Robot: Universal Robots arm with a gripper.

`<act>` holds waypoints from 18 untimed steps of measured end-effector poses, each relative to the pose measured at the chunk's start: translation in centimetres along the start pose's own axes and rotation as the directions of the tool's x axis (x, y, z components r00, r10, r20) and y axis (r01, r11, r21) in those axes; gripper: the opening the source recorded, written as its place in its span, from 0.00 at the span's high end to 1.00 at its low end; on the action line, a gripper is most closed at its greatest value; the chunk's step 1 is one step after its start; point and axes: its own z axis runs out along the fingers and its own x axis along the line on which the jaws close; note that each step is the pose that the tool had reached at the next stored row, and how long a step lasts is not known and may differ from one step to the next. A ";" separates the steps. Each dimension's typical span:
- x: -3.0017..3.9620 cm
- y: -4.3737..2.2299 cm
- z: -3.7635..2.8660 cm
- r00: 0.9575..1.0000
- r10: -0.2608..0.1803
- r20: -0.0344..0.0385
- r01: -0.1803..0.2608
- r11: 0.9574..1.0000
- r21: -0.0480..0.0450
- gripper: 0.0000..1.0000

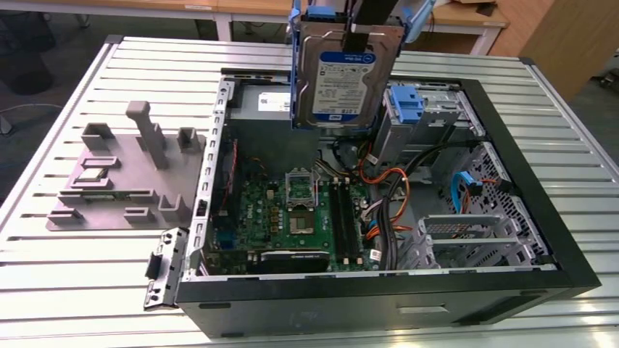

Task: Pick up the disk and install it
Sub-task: 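Pick up the disk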

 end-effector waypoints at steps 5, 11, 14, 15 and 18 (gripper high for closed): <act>1.11 -0.09 -0.07 1.000 0.000 0.000 0.000 1.000 0.000 0.65; 2.67 -0.24 -0.16 1.000 0.000 0.000 0.000 1.000 0.000 0.65; 3.43 -0.31 -0.20 1.000 0.000 0.000 0.000 1.000 0.000 0.65; 3.70 -0.33 -0.23 1.000 0.000 0.000 0.000 1.000 0.000 0.65; 4.43 -0.40 -0.26 1.000 0.000 0.000 0.000 1.000 0.000 0.65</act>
